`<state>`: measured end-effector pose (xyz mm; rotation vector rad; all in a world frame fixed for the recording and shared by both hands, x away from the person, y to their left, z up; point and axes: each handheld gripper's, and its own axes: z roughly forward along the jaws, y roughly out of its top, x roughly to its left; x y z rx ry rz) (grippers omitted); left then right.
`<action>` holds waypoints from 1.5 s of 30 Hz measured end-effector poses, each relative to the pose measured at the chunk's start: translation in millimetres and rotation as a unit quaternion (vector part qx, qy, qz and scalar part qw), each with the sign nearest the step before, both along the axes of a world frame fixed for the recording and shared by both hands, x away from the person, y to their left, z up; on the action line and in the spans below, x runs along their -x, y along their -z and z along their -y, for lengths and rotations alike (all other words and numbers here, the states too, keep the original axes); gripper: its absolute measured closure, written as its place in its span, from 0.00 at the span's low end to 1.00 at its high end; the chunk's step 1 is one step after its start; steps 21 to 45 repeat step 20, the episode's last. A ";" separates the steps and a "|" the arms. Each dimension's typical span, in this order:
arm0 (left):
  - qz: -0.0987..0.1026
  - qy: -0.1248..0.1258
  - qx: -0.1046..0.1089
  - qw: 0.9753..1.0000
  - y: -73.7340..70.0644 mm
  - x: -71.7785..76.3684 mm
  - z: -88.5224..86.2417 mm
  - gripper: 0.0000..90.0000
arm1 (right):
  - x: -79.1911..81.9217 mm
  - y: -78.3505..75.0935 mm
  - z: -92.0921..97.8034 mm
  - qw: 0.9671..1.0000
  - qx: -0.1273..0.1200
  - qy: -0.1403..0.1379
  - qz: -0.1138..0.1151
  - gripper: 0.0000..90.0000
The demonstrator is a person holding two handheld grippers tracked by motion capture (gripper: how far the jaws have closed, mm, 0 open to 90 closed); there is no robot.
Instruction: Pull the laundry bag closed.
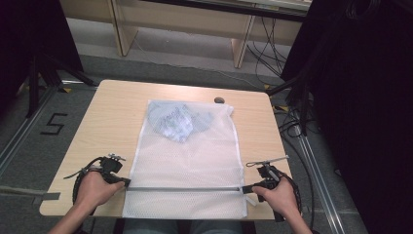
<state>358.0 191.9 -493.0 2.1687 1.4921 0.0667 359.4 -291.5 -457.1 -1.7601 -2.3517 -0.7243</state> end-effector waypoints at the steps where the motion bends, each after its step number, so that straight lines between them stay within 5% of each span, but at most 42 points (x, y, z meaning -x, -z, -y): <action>1: 0.001 0.000 0.000 1.000 0.1 0.1 0.1 1.00 | -0.4 1.0 1.5 1.000 0.007 -0.009 -0.001 0.95; 2: 0.000 -0.001 0.000 1.000 0.1 0.1 0.2 1.00 | -0.2 1.1 1.8 1.000 0.016 -0.002 -0.012 0.95; 4: 0.000 -0.001 -0.001 1.000 0.0 0.1 0.5 1.00 | 0.4 1.4 -1.5 1.000 -0.003 0.013 -0.017 0.95; 6: 0.002 0.008 -0.008 1.000 -0.5 -0.4 0.1 1.00 | -1.8 7.0 0.4 1.000 0.001 -0.014 0.027 0.95; 9: 0.002 0.000 -0.003 1.000 -0.3 0.6 0.8 1.00 | 0.4 3.6 -1.3 1.000 0.000 0.016 0.000 0.95; 13: 0.003 -0.001 -0.002 1.000 -0.1 0.9 0.5 1.00 | -1.1 0.0 11.4 0.998 -0.011 0.040 0.051 0.91; 16: 0.012 0.017 -0.008 1.000 -0.3 -0.4 -2.3 0.98 | -0.5 -3.0 17.8 0.996 -0.015 0.067 0.048 0.90; 17: 0.019 0.001 -0.001 1.000 0.4 1.7 -0.7 0.97 | -1.2 -0.9 20.6 0.996 -0.017 0.060 0.064 0.89; 20: 0.028 -0.001 -0.001 1.000 -5.1 1.7 -2.2 0.91 | -0.1 -1.3 21.1 0.997 -0.014 0.068 0.045 0.87; 45: 0.028 -0.001 -0.001 1.000 -5.1 1.7 -2.2 0.91 | -0.1 -1.3 21.1 0.997 -0.014 0.068 0.045 0.87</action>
